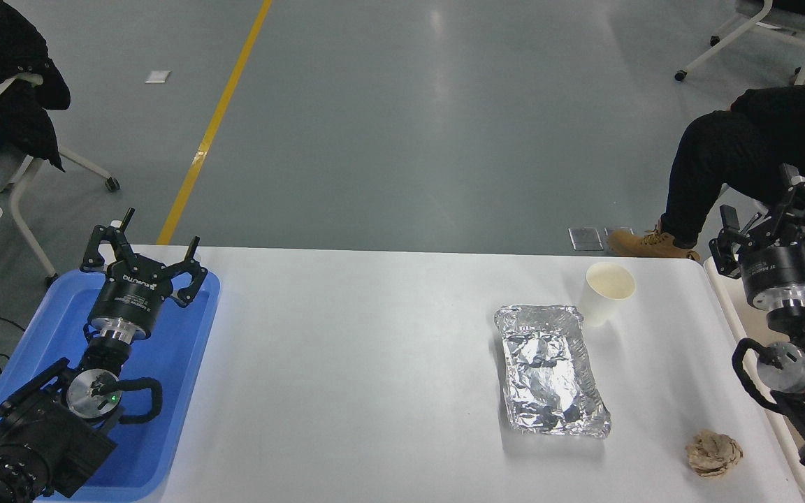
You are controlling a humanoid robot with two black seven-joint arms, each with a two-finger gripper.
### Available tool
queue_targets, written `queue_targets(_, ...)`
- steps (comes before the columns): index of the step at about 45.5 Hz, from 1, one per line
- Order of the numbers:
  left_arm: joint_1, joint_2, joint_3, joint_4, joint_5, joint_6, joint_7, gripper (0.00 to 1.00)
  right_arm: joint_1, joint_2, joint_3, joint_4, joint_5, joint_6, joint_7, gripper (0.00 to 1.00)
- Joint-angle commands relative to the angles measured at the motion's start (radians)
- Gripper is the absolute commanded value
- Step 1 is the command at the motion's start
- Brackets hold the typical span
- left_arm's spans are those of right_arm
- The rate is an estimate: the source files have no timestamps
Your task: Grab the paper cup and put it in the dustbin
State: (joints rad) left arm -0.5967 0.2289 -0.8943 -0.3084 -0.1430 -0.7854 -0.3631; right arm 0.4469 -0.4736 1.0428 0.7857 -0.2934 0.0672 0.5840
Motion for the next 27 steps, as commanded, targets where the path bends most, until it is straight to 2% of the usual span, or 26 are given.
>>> queue_targets(1,0.0,0.0,0.0,0.0,0.0,0.0,0.0,1.0,0.018,0.0,-0.003,0.0,0.0,0.0,-0.001,1.0)
queue_targets(9,0.0,0.001,0.0,0.0,0.0,0.0,0.0,1.0,0.122,-0.019,-0.069,-0.016,0.0,-0.012,-0.003,1.0)
queue_targets(19,0.0,0.0,0.0,0.0,-0.001,0.0,0.0,1.0,0.309,-0.123,-0.361,-0.049,0.022,-0.024,-0.01,1.0)
queue_targets(27,0.0,0.0,0.0,0.0,0.0,0.0,0.0,1.0,0.472,-0.223,-0.722,-0.049,0.167,-0.043,-0.015,1.0)
